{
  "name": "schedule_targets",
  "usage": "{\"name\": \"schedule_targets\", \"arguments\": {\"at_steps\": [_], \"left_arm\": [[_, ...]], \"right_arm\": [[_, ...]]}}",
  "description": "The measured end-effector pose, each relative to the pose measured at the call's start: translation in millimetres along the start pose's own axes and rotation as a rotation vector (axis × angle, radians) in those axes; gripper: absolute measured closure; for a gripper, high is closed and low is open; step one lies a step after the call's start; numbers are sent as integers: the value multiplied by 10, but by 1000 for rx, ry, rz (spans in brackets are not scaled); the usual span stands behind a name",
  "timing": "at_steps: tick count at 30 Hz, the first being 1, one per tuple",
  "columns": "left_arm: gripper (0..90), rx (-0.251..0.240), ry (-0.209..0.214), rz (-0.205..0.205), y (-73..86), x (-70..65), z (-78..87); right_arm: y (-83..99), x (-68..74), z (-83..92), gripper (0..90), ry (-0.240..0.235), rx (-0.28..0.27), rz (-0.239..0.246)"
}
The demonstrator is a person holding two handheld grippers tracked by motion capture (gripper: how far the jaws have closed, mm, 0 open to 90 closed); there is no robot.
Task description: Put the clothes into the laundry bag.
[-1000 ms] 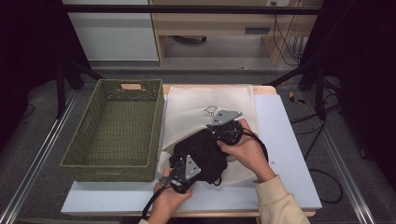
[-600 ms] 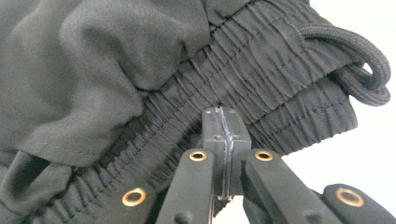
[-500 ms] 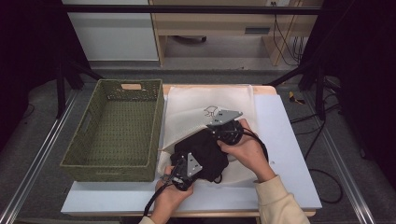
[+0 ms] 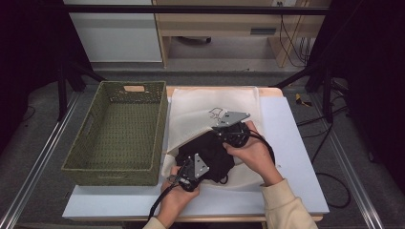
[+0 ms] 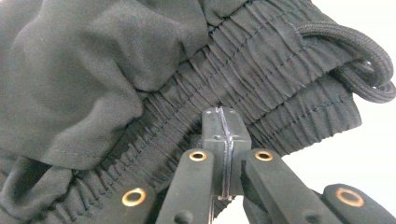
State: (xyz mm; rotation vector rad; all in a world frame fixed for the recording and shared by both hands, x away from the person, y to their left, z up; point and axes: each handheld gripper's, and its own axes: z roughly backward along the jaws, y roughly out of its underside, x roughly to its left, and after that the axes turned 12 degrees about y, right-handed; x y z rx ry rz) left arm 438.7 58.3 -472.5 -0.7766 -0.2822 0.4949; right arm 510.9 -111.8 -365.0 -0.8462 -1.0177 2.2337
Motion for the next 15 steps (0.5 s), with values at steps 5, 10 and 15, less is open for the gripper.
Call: {"name": "schedule_targets", "arguments": {"at_steps": [5,10,15], "left_arm": [[900,5,-7,-5,-29,23,-31],[900,-2,-9,4,-40,28,-51],[900,7,-10,-5,-44,30,-49]], "right_arm": [[-8,-7,12,865,0,-4,-1],[-8,-16,16,866,2,-8,-4],[-22,-21,30,866,10,-12,-6]]}}
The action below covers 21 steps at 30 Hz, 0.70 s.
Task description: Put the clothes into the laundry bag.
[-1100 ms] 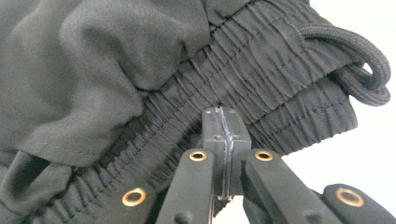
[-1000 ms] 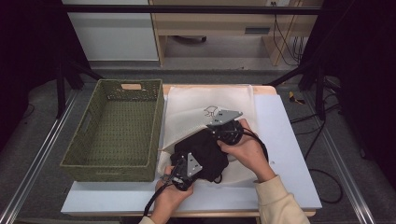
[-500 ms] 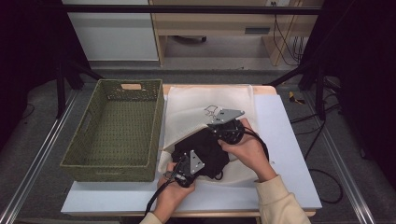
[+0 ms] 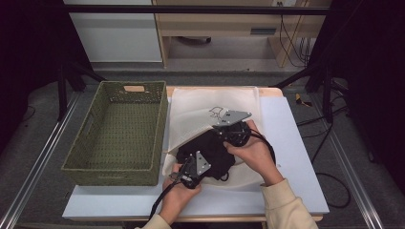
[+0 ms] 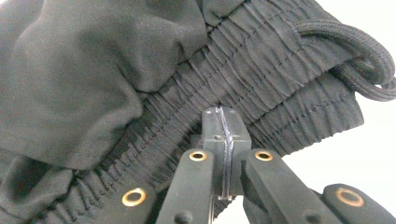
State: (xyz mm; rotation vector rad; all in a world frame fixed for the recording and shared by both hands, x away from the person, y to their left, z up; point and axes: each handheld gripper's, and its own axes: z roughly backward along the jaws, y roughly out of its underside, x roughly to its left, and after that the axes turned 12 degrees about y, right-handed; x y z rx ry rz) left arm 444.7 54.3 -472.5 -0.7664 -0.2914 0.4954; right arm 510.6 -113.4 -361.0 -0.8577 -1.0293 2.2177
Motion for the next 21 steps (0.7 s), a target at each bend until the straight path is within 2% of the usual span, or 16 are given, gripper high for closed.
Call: {"name": "schedule_targets", "arguments": {"at_steps": [9,21], "left_arm": [[900,1,5,-6,1,5,4],[900,23,0,-19,-34,8,8]], "right_arm": [[-32,-55,31,867,31,-29,-17],[-125,-60,31,867,34,-30,5]]}}
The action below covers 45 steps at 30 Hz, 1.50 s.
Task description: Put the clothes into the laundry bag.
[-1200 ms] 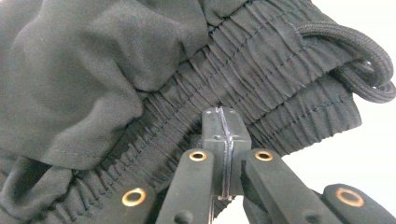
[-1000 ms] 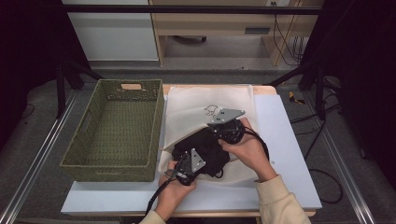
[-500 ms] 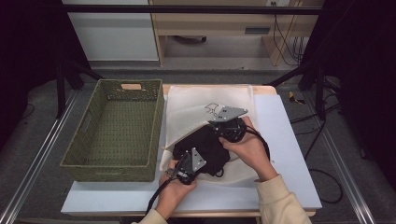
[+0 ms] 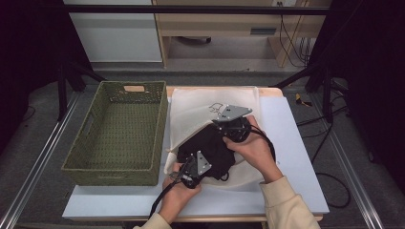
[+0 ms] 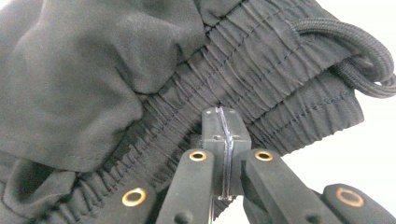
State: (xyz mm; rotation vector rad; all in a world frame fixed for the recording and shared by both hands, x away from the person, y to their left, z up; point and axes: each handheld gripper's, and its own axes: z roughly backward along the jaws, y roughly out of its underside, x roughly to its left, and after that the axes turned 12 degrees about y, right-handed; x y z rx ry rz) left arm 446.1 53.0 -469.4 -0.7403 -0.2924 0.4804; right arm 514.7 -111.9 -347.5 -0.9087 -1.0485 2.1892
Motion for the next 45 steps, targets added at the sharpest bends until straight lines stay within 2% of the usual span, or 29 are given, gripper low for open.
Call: {"name": "schedule_targets", "arguments": {"at_steps": [12,27,32,45], "left_arm": [[900,-3,-7,4,-47,48,-37],[900,3,-11,9,-67,82,-61],[900,16,-14,1,-82,88,-56],[900,11,-29,8,-117,131,-79]], "right_arm": [[-46,-52,14,868,-10,12,8],[-94,-126,-7,868,-39,23,-16],[-103,-124,-2,868,-42,27,-13],[-129,-138,3,868,-49,34,-8]]}}
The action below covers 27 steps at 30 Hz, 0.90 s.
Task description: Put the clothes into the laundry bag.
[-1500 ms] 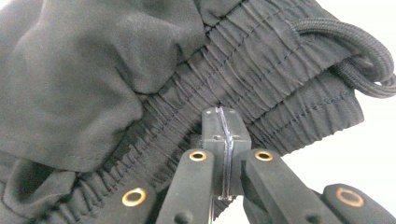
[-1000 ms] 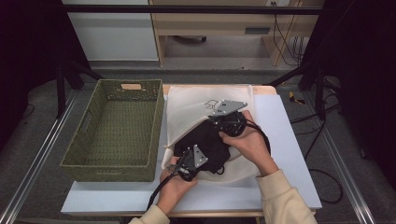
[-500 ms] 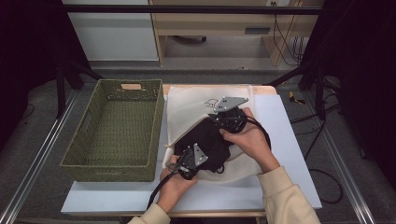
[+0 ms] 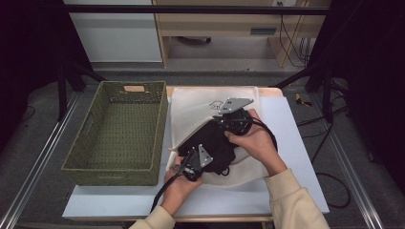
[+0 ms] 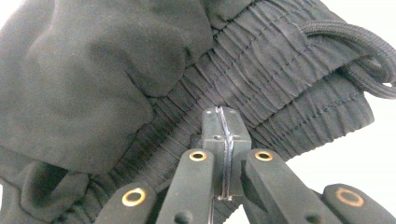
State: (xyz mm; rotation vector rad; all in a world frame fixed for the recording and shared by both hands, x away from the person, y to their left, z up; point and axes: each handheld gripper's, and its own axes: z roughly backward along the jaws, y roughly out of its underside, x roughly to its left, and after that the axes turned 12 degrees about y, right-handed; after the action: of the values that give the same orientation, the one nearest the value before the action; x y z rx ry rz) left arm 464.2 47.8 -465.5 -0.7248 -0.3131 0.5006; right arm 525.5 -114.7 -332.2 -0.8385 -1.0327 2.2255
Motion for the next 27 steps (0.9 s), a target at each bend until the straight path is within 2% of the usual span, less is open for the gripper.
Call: {"name": "schedule_targets", "arguments": {"at_steps": [20,27], "left_arm": [[900,-2,-19,5,-57,77,-80],[900,14,-27,-6,-79,86,-89]], "right_arm": [[-8,26,-45,868,-13,5,7],[9,-46,-67,868,-19,-2,-21]]}}
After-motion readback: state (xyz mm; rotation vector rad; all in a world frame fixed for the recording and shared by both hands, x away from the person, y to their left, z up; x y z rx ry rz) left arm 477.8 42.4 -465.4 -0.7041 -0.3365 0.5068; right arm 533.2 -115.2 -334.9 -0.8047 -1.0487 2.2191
